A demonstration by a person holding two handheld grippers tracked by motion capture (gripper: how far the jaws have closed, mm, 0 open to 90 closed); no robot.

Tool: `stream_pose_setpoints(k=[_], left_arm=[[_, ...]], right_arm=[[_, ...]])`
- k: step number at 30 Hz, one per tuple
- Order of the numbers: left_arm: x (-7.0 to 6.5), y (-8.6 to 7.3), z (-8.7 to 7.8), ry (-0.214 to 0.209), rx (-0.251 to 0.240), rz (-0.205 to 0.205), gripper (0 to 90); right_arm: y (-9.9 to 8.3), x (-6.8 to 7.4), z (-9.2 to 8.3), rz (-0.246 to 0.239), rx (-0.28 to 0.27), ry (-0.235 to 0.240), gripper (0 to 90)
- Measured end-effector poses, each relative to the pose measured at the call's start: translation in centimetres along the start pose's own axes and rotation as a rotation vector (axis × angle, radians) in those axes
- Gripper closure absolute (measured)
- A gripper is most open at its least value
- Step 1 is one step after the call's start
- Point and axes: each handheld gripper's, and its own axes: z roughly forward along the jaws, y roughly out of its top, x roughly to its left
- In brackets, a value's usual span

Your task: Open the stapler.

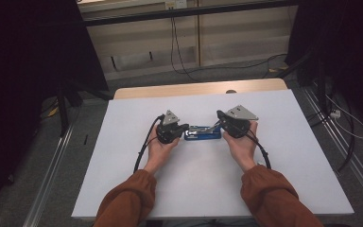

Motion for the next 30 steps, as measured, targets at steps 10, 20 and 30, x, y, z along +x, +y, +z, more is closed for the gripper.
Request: stream_pose_setpoints(k=[10, 20, 30], left_arm=[[0.0, 0.0, 0.0, 0.002, 0.0, 0.0, 90.0], [0.0, 0.0, 0.0, 0.003, -0.002, 0.005, 90.0], [0.0, 0.0, 0.0, 0.002, 0.0, -0.001, 90.0]], right_arm=[[0.0, -0.3, -0.2, 0.003, 0.013, 0.012, 90.0], [-0.1, -1.2, -0.8, 0.017, 0.022, 0.009, 90.0], [-0.7, -2.5, -1.4, 0.031, 0.042, -0.011, 90.0]])
